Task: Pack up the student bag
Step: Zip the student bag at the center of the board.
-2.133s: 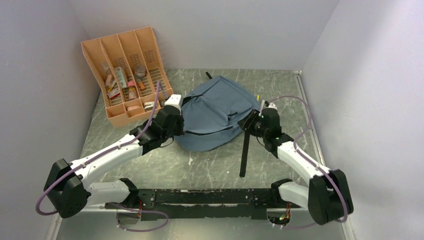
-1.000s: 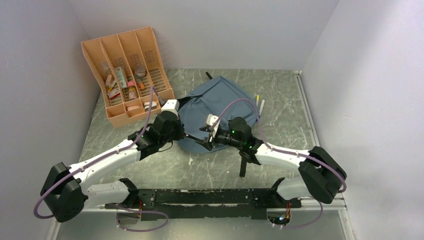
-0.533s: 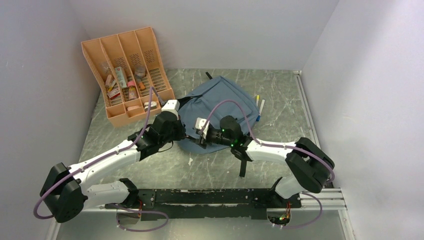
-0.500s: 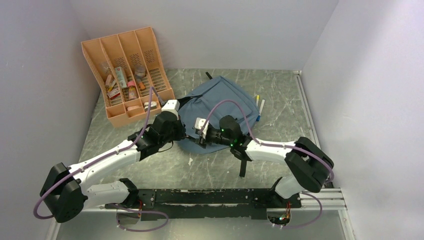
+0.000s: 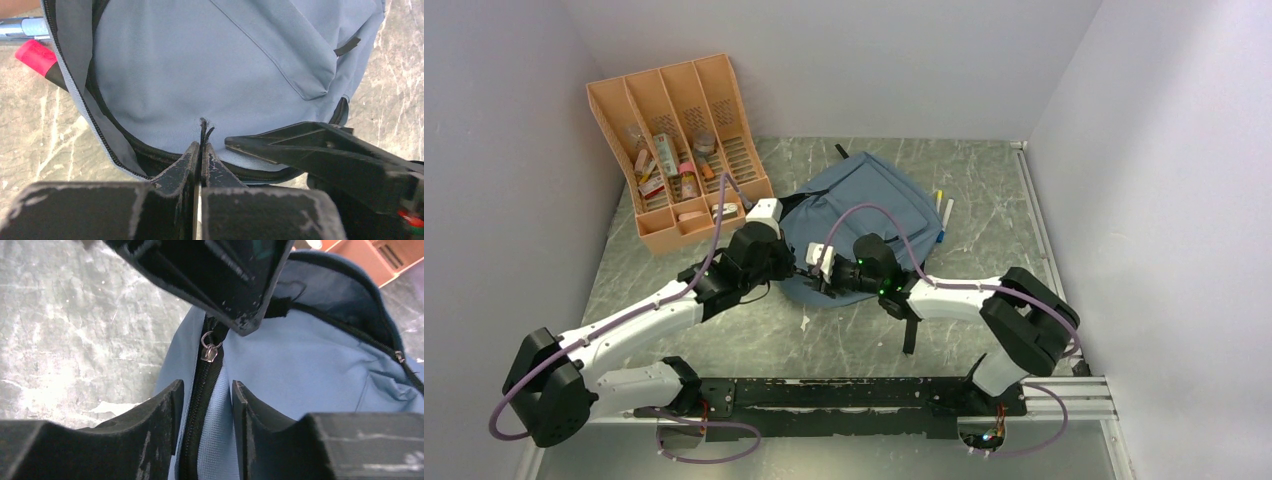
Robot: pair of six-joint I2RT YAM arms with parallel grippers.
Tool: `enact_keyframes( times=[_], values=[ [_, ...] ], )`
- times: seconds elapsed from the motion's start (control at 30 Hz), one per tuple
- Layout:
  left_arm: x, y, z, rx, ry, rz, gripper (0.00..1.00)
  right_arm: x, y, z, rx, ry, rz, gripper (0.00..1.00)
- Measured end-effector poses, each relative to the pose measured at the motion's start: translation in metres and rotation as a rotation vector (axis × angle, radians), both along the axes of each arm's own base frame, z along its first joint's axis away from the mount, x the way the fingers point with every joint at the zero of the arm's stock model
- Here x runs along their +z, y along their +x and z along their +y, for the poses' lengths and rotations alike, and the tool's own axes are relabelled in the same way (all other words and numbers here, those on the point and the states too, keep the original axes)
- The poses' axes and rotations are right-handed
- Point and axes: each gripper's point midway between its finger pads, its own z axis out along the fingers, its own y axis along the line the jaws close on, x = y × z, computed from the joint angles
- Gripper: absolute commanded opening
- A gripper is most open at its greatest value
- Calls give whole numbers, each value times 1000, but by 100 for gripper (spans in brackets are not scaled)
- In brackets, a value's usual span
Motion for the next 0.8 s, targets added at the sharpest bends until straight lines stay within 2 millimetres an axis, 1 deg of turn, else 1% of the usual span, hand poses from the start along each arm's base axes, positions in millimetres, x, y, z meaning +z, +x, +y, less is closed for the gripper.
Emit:
enact_keyframes(
  times=[0.13,0.27,0.33,0.4,0.43,0.67,0.8],
  values=[
    [3,1,-1,0,-4,-4,5,-13,3,-1,-6,-46,5,31],
    [2,0,0,1,-2,-2,5,-15,4,-2,-15,-67,-2,21],
    [2,1,1,4,1,-2,5,-14,4,-3,-16,-67,-4,15],
    [3,1,2,11,6,-4,5,-11,3,-4,-20,-62,-8,3],
    [3,2,2,14,7,-5,5,-9,3,-4,-19,-60,-12,0],
    [10,5,2,16,28,-5,5,-7,-1,-7,-3,-80,-18,0],
    [10,12,13,50,52,13,5,0,-3,-11,1,-79,-29,0]
  ],
)
